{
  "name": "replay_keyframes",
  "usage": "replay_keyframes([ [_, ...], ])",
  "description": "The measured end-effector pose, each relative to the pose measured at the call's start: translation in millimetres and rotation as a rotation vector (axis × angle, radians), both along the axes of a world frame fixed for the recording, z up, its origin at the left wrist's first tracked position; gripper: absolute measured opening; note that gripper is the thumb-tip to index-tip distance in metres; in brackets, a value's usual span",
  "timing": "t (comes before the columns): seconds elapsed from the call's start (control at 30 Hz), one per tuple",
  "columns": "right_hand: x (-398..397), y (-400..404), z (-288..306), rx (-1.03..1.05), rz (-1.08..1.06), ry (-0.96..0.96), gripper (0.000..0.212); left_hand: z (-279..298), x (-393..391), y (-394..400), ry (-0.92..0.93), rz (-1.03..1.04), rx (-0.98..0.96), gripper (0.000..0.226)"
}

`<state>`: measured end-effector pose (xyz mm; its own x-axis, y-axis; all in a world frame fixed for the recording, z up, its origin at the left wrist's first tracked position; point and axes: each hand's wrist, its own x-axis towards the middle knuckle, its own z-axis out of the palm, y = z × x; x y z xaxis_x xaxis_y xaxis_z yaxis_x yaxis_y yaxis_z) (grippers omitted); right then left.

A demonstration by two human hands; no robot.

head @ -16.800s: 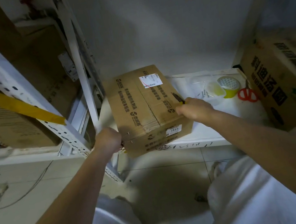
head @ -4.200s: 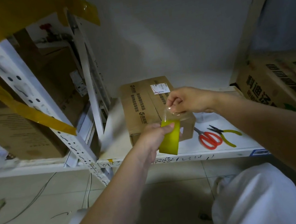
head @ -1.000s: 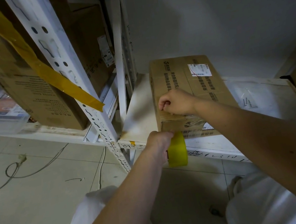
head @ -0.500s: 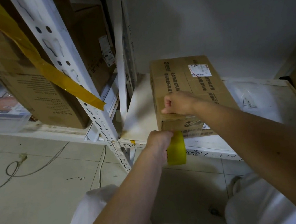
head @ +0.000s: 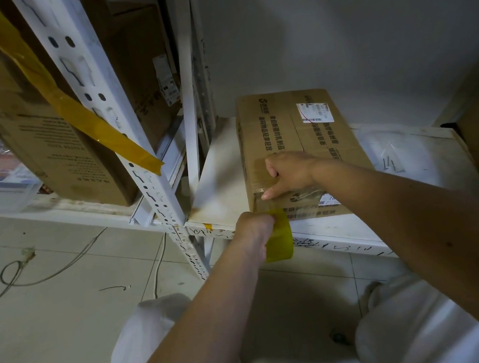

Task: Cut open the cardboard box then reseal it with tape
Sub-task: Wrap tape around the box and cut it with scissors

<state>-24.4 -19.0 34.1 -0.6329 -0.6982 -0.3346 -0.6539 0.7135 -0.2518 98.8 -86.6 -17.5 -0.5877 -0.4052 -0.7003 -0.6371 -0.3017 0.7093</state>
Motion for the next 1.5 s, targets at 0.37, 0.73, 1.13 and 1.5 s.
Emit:
replay_keyframes([
  [0.37, 10.8, -1.1, -4.5, 0.024, 0.064, 0.182, 0.061, -18.2, -10.2, -5.4, -0.020, 0.065, -0.110, 0.032],
  [0.73, 19.1, -0.2, -16.5, -0.012, 0.032, 0.280, 0.073, -26.7, -5.8, -2.4, 0.014, 0.030, -0.215, 0.046],
  [1.13, 19.4, -0.3, -13.2, 0.024, 0.042, 0.258, 0.079, -28.0, -6.4, 0.4, 0.021, 0.018, -0.012, 0.044],
  [1.5, 20.7, -0.8, -18.4, 0.013, 0.036, 0.332, 0.078, -72.9, -25.8, -8.5, -0.009, 0.025, -0.027, 0.036],
])
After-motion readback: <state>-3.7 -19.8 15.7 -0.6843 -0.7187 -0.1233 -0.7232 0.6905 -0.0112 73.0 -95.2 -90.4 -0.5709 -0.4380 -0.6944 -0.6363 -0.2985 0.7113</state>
